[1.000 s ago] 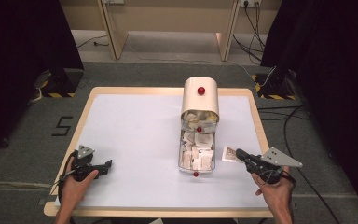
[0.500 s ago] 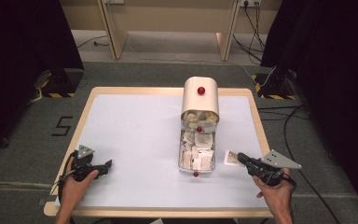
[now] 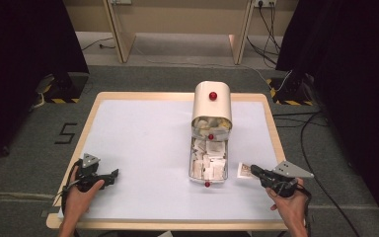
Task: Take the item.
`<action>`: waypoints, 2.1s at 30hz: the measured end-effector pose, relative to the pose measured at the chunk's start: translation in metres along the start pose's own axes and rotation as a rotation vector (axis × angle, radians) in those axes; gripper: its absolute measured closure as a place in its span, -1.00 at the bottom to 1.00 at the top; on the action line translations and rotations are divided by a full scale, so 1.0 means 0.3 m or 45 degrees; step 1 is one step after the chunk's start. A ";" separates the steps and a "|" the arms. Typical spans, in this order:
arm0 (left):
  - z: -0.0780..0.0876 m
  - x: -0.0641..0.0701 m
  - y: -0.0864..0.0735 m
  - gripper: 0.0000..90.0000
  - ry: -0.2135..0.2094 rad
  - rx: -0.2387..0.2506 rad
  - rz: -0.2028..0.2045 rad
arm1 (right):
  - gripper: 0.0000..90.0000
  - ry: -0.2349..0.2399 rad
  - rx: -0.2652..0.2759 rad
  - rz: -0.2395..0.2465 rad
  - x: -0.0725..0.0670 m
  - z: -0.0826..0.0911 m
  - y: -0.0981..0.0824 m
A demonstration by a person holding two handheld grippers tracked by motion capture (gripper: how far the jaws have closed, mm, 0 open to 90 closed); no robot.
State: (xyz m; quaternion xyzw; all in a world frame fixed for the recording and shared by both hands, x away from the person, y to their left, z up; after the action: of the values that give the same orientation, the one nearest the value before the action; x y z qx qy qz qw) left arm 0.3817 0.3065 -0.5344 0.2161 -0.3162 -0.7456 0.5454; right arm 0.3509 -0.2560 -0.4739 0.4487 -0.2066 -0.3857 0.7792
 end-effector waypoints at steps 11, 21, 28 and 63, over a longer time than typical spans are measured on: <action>0.000 0.000 0.000 -0.74 0.000 0.000 0.000 | 0.96 0.000 -0.063 0.013 -0.002 -0.030 -0.025; 0.000 0.000 0.000 -0.74 0.000 0.000 0.001 | 0.95 0.008 -0.091 0.010 -0.002 -0.043 -0.037; 0.000 0.000 0.000 -0.74 0.001 0.000 0.001 | 0.95 0.011 -0.119 0.004 0.001 -0.053 -0.049; 0.000 0.000 0.000 -0.74 0.001 0.001 0.001 | 0.80 -0.004 -0.172 -0.023 0.014 -0.073 -0.074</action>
State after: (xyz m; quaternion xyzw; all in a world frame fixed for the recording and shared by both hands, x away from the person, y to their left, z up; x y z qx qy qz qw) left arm 0.3817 0.3064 -0.5344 0.2166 -0.3163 -0.7451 0.5457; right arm 0.3589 -0.2541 -0.5044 0.3964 -0.1771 -0.4066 0.8039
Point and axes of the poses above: each handheld gripper's, and its own axes: z roughly backward along the jaws, y roughly out of its top, x roughly to its right, the point moved 3 cm from there along -z, roughly forward along the jaws, and after that the axes turned 4 degrees about -x, right-handed, at the moved point
